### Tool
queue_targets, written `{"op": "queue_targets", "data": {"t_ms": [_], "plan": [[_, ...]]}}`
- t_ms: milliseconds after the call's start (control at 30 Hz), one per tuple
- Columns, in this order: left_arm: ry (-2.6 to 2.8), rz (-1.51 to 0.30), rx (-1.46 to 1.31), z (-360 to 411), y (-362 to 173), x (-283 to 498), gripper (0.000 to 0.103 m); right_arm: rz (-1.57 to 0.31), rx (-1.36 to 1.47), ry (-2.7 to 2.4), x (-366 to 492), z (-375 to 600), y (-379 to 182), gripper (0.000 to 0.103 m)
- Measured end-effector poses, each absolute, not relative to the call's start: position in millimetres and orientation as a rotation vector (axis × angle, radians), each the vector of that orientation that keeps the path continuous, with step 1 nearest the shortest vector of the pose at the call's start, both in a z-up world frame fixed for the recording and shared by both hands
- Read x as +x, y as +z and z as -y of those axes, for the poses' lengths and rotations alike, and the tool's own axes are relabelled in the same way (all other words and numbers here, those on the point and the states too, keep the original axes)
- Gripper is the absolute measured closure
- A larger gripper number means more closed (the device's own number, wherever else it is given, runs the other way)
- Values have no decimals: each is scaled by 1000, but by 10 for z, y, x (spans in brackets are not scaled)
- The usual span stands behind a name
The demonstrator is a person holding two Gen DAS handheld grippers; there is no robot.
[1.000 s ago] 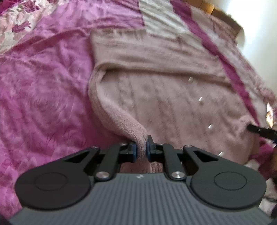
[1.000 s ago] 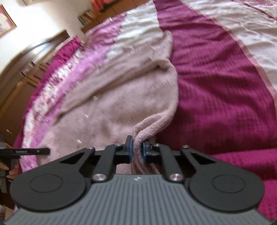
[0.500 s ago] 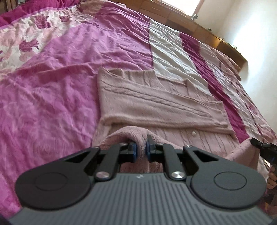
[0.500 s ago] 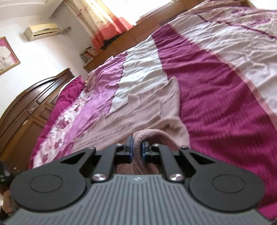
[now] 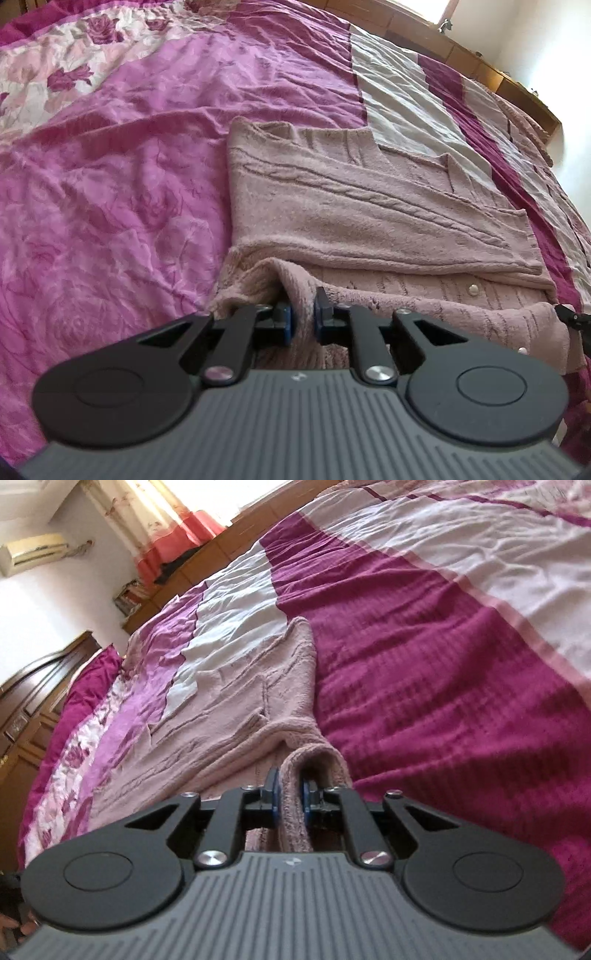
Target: Fold small clothes
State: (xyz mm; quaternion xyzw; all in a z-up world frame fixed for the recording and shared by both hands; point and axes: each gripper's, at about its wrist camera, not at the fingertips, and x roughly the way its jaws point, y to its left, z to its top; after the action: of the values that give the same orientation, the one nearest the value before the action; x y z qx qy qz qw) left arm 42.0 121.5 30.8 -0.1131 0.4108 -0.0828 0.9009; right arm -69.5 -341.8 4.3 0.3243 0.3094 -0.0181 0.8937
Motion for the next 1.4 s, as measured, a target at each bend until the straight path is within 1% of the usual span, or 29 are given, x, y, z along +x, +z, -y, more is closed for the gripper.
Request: {"op": "queue_targets", "data": {"t_ms": [67,133,167,267,300,333,367,433,500,700,1067,1133,1333,1400], "plan": [[-169,-843,-222,-1196,304,402,88,-644,661,-40,-686,3400,55,91],[-173,-837,-192,-1158,319,379,85,-641,655,-37,-698,3375,75,86],[-175,-836,-176,-1138,329,365,85,-637,655,-34,-721,3366,94,80],[-181,-827,-122,-1072,372,293,75,-627,643,-35,-805,3338,165,71],[-183,-826,-111,-1058,386,267,69,-624,638,-35,-856,3335,198,67],[-184,-824,-103,-1049,400,242,65,-621,631,-35,-885,3328,222,66],[-184,-822,-98,-1045,414,215,63,-620,627,-33,-920,3327,248,63],[-177,-819,-97,-1048,440,158,55,-615,624,-31,-983,3318,289,59],[-167,-816,-98,-1063,464,105,51,-611,617,-30,-1057,3312,331,54],[-140,-813,-126,-1142,525,-14,51,-611,585,-25,-1238,3282,401,48],[-109,-836,-155,-1201,507,-129,49,-645,605,-24,-1362,3304,341,44],[-105,-839,-166,-1232,507,-147,40,-653,606,-21,-1367,3294,323,43],[-95,-852,-201,-1307,492,-189,40,-677,610,-6,-1352,3258,277,42],[-92,-857,-200,-1316,485,-197,40,-676,607,-3,-1351,3244,278,31]]}}
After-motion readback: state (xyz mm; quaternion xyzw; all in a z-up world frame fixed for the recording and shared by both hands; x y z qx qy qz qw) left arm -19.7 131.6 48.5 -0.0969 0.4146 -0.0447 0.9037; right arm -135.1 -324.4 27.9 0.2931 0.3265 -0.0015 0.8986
